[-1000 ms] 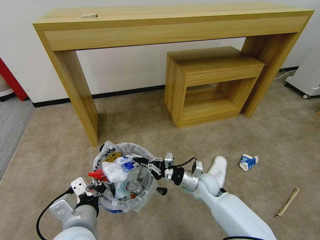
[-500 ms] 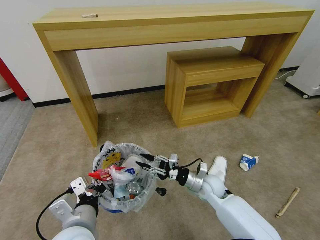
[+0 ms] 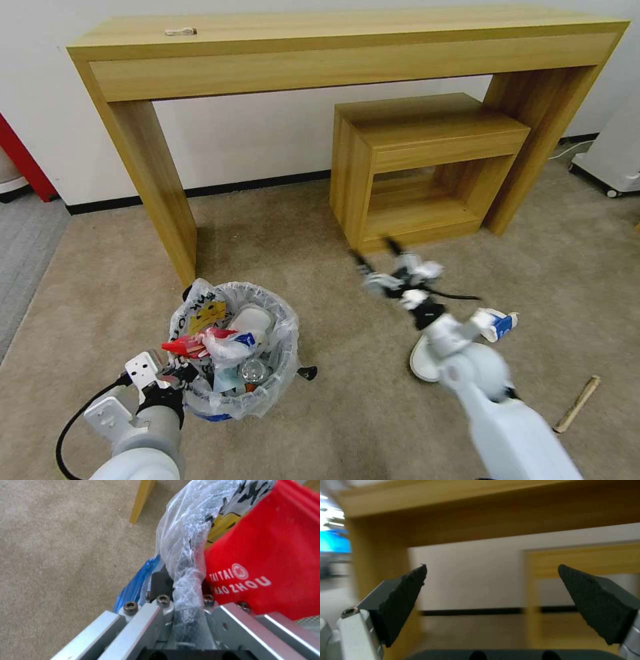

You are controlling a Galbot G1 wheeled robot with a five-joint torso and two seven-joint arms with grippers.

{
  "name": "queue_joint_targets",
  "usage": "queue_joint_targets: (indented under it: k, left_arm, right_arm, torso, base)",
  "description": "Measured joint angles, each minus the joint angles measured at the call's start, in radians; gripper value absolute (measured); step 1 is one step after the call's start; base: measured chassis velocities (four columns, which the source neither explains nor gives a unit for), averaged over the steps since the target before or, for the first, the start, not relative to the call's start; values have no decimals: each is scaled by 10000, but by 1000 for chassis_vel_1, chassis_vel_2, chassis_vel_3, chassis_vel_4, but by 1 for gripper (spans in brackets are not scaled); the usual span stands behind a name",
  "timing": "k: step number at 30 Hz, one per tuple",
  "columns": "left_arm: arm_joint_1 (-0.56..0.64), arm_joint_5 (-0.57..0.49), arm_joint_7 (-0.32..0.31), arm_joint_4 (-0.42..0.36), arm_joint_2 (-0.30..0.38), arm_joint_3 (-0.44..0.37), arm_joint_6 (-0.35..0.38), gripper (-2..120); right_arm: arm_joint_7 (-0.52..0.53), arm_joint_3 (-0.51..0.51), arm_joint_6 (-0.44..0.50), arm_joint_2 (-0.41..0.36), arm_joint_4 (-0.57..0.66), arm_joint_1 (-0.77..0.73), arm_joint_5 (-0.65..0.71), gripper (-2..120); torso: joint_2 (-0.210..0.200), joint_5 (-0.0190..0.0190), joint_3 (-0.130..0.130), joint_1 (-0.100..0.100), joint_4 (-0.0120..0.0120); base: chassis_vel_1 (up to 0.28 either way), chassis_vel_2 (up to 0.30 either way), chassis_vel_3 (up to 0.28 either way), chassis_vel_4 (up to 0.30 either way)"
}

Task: Pick up the trash bin and place the garbage on the floor into it.

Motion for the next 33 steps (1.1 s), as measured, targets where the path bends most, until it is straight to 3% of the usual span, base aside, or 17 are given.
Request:
queue_joint_targets:
  k: [3,11,33]
  left_arm:
    - [-112,-98,18,152,70,-64,21,0]
    - [-264,-144,84,274,160,-109,32,0]
    - [12,107,255,105,162,-173,14,0]
  right_arm:
    - [590,1290,203,232,536,-944,-610,100]
    - [889,2785,571,644,961,-1695,-1221,100]
    - [871,2863,861,984,972,-1865,-1343,100]
  torso:
    - [0,-2,0,0,1]
    - [0,-2,1,0,3]
    - [0,-4,1,0,4]
  base:
    - [0,0,0,0]
    - [0,0,0,0]
    - [0,0,0,0]
